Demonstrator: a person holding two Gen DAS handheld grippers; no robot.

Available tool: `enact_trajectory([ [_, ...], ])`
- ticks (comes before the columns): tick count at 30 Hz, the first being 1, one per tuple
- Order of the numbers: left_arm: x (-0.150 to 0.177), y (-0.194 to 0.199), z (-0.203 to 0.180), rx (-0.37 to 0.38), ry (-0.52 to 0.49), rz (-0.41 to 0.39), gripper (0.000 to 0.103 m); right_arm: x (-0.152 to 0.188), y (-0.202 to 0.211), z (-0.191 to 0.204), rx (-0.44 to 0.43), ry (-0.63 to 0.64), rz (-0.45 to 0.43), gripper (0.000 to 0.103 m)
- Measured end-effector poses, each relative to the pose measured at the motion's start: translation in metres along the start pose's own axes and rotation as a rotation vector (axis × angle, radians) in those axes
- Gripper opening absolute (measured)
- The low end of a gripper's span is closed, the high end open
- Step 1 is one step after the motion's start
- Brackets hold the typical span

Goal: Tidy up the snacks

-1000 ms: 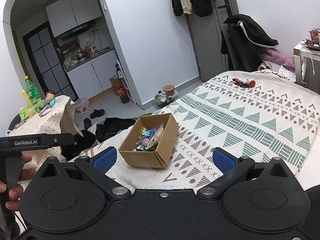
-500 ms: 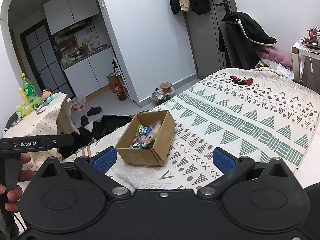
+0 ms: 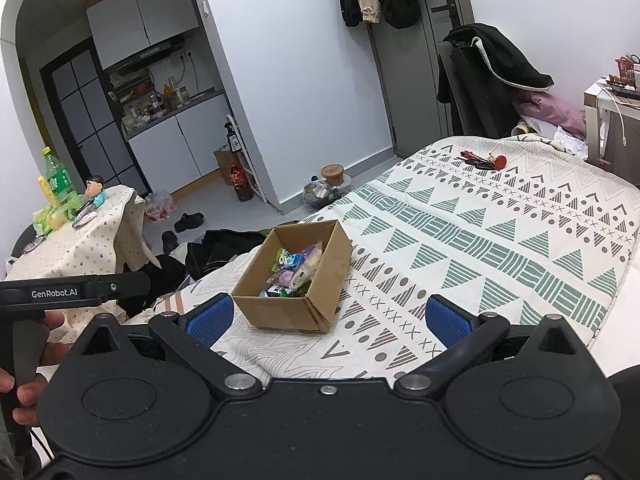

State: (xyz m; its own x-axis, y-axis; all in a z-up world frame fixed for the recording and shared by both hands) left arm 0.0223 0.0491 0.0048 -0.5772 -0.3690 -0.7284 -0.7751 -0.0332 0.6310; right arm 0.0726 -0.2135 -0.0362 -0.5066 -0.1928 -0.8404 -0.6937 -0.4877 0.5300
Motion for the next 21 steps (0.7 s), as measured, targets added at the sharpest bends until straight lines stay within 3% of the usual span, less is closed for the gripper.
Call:
enact_trajectory([
  [21,-0.0019,-0.0007,-0.0025,0.004,-0.008,-0.005,0.103,-0.0005,-0.0046,-0.0024,0.024,0.01,0.017,0.103],
])
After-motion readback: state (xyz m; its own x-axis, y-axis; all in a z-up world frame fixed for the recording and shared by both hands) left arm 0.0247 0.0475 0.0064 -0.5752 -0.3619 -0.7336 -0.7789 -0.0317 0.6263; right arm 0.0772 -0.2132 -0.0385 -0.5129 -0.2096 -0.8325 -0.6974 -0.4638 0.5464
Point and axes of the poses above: each gripper's, at about its wrist camera, not at the fingertips, and y roughly against the way its jaws point, z to its left, x to its underside, the point moved 7 cm from there along -y, roughly the way its jaws point, and after that the axes turned 11 degrees about y, right-handed, at the moved point
